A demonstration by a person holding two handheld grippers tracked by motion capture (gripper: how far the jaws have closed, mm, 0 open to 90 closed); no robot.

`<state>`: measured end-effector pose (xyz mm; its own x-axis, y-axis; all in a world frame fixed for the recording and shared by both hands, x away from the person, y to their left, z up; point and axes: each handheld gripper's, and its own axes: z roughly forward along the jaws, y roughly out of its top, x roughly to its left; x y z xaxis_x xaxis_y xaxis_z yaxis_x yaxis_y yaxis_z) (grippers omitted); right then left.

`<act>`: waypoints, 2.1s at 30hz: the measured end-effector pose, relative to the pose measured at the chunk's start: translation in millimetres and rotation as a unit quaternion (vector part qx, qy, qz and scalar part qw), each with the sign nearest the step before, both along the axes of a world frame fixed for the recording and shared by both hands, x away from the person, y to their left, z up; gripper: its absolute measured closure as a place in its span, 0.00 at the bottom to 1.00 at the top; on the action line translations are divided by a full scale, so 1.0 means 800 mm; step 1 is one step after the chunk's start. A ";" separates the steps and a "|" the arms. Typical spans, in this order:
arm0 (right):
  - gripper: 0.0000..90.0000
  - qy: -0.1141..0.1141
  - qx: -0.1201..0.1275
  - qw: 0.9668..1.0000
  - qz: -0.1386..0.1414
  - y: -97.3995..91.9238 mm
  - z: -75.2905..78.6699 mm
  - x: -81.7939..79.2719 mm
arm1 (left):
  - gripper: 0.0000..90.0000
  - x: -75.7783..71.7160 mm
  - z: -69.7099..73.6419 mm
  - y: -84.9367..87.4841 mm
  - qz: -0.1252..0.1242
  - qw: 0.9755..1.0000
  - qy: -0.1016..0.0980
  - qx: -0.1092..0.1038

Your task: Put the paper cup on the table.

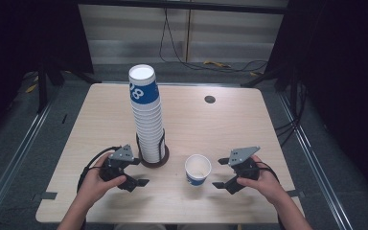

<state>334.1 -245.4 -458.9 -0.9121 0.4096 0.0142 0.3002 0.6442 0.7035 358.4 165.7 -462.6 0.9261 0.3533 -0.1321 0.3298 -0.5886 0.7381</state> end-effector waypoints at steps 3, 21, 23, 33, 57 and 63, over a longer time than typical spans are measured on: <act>0.15 0.000 0.004 1.000 -0.007 -0.005 -0.002 0.000 | 0.19 0.001 -0.001 0.005 0.000 1.000 -0.002 0.003; 0.15 0.000 0.021 0.998 -0.066 -0.044 -0.017 0.001 | 0.19 0.015 -0.024 0.051 0.030 0.999 -0.018 0.012; 0.15 -0.001 0.021 0.997 -0.068 -0.045 -0.018 0.002 | 0.19 0.015 -0.026 0.053 0.034 0.999 -0.015 0.013; 0.15 -0.001 0.019 0.995 -0.096 -0.061 -0.028 0.004 | 0.20 0.021 -0.042 0.073 0.048 0.998 -0.023 0.023; 0.14 -0.004 0.003 0.993 -0.121 -0.072 -0.054 0.011 | 0.17 0.028 -0.065 0.094 0.077 0.996 -0.044 0.025; 0.14 -0.006 0.002 0.992 -0.127 -0.071 -0.054 0.012 | 0.17 0.028 -0.067 0.095 0.079 0.996 -0.045 0.015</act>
<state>343.6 -302.4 -502.1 -0.7794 0.6265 0.0062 0.4446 0.5461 0.7101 380.9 241.4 -516.3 0.8658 0.4989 -0.0385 0.3544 -0.5570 0.7511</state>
